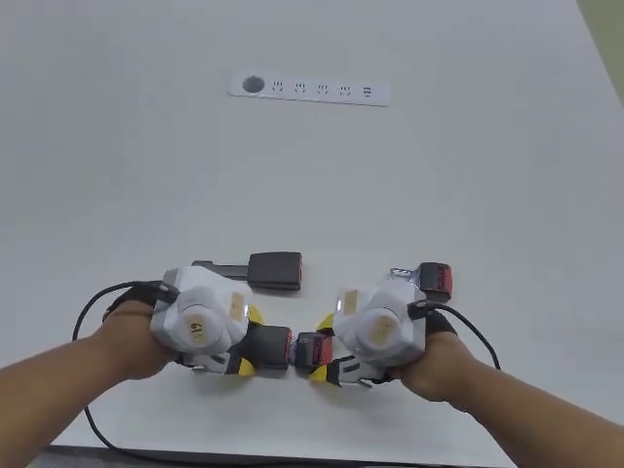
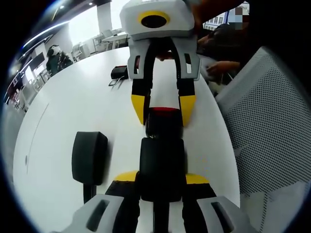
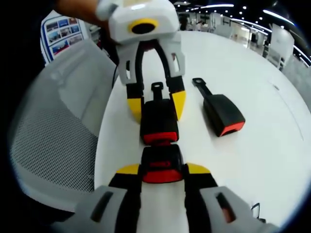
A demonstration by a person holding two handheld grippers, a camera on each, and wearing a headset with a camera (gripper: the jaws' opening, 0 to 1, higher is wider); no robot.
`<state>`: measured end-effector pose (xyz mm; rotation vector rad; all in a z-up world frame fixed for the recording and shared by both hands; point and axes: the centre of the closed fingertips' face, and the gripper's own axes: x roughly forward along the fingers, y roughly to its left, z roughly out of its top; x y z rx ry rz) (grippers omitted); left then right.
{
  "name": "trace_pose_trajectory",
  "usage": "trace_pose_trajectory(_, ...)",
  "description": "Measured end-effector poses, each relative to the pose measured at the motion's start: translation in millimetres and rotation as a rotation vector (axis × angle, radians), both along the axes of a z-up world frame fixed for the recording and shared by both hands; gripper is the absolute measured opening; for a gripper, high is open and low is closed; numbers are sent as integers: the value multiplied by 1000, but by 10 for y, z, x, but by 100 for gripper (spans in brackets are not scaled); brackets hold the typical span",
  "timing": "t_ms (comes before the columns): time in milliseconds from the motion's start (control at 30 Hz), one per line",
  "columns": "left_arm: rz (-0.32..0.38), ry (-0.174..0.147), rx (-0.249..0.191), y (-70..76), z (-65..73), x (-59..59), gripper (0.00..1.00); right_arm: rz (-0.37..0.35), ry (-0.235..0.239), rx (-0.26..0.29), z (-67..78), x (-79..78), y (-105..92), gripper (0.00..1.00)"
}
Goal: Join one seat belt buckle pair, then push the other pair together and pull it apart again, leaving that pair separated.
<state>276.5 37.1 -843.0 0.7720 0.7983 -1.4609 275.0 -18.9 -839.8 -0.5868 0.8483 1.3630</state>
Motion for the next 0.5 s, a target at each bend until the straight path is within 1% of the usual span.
trace_pose_trajectory(100,-1,-1,6,-8,-2,-4,34,5,-4,-3,4,-9,1,32)
trace_pose_trajectory(267,0,0,4,-4,-2,-8,34,9,-8,-4,-3,-10,2,33)
trace_pose_trajectory(433,-2,0,-1,-1,2,4,34,-5,-11,12,-8,-8,1,33)
trace_pose_trajectory(500,1,2,-9,4,4,6,34,-15,-14,22,-9,-8,-1,33)
